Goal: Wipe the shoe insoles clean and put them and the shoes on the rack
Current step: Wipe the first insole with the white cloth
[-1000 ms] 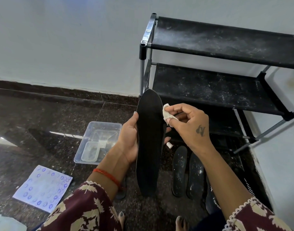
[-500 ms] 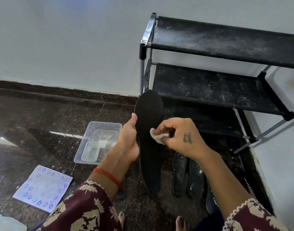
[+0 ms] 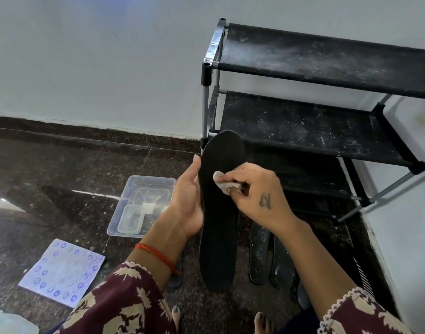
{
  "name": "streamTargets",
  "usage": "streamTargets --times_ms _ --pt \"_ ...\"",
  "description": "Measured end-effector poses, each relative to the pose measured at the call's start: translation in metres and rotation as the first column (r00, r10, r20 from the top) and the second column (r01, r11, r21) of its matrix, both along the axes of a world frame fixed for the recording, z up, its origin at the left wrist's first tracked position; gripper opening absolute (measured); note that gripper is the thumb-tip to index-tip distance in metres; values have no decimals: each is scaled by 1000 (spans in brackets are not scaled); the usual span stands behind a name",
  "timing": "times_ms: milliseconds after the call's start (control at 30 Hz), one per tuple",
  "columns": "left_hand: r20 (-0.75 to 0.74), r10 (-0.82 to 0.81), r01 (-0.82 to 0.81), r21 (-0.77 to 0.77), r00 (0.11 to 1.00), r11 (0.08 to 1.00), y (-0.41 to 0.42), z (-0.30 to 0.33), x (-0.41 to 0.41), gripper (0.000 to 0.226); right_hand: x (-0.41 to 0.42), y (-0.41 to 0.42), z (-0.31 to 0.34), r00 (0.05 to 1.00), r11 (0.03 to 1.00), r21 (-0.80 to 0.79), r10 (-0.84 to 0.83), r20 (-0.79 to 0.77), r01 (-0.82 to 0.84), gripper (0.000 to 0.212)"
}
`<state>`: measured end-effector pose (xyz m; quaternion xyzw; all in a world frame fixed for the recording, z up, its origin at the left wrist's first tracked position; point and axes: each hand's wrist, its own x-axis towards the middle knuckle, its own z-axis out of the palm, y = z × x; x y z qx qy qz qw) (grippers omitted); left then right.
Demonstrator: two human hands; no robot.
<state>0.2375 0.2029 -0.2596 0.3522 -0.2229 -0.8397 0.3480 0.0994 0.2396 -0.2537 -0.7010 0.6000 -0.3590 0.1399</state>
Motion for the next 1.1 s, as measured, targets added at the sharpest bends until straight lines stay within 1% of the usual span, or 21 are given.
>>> streamTargets --times_ms 67,200,267,300,333,367,400,433,467,500,567,633,700,733,800,833,900,933,967,1000,1100 --pt "42 -20 20 2 999 1000 1 -1 -1 63 -1 -1 -3 998 999 -6 -48 -37 48 31" --pt "87 -56 54 27 995 998 0 -2 -3 65 -10 -4 -1 957 957 -51 -289 -40 287 29" --pt "76 -65 62 43 995 997 0 -2 -1 68 -15 -5 2 925 924 -45 -378 26 379 29" --pt "68 -62 59 49 996 997 0 -2 -1 68 -16 -4 5 915 920 -16 -387 114 391 30" --pt "60 -57 54 55 997 997 0 -1 0 67 -18 -3 10 900 930 39 -364 238 366 30" --pt "50 -50 47 61 997 997 -1 -1 0 66 -19 -2 15 878 952 104 -307 368 289 31" --pt "40 -44 42 64 998 997 -1 -1 0 65 -18 1 20 859 973 161 -223 461 166 32" --pt "38 -37 35 64 999 997 -2 0 0 65 -17 3 23 864 978 206 -127 488 27 32" --pt "46 -25 22 64 999 998 -3 0 0 66 -16 5 24 891 965 245 -30 454 -92 32" --pt "55 -11 7 63 998 998 -4 0 0 66 -13 6 23 924 945 281 52 380 -169 32" --pt "78 21 -25 55 997 998 -5 -3 1 65 -8 7 18 969 930 315 127 212 -191 32" --pt "92 28 -33 57 995 998 -6 -6 1 64 -8 5 12 984 945 296 104 144 -143 31" --pt "84 15 -21 73 996 997 -6 -8 1 64 -12 2 8 993 969 244 12 117 -40 25" --pt "73 8 -14 82 997 997 -6 -9 1 63 -16 1 5 993 977 206 -67 95 47 22" --pt "56 -15 10 82 998 997 -5 -8 0 63 -22 -2 0 965 960 100 -263 7 261 21" --pt "57 -25 21 68 998 997 -5 -8 0 63 -25 -4 0 938 936 56 -347 4 346 23" --pt "63 -14 12 41 998 999 -5 -8 0 62 -25 -5 2 901 910 32 -414 129 414 27" --pt "68 0 -2 27 998 1000 -5 -8 0 60 -24 -6 4 897 915 34 -400 190 402 29" --pt "77 20 -21 14 997 1000 -5 -7 -1 58 -21 -5 6 907 930 34 -364 211 365 32" --pt "81 37 -37 2 996 999 -5 -6 -1 56 -18 -5 6 931 950 30 -310 195 311 34" --pt "68 30 -29 -16 997 999 -3 -5 -2 55 -9 -2 1 986 988 30 -155 60 153 35"
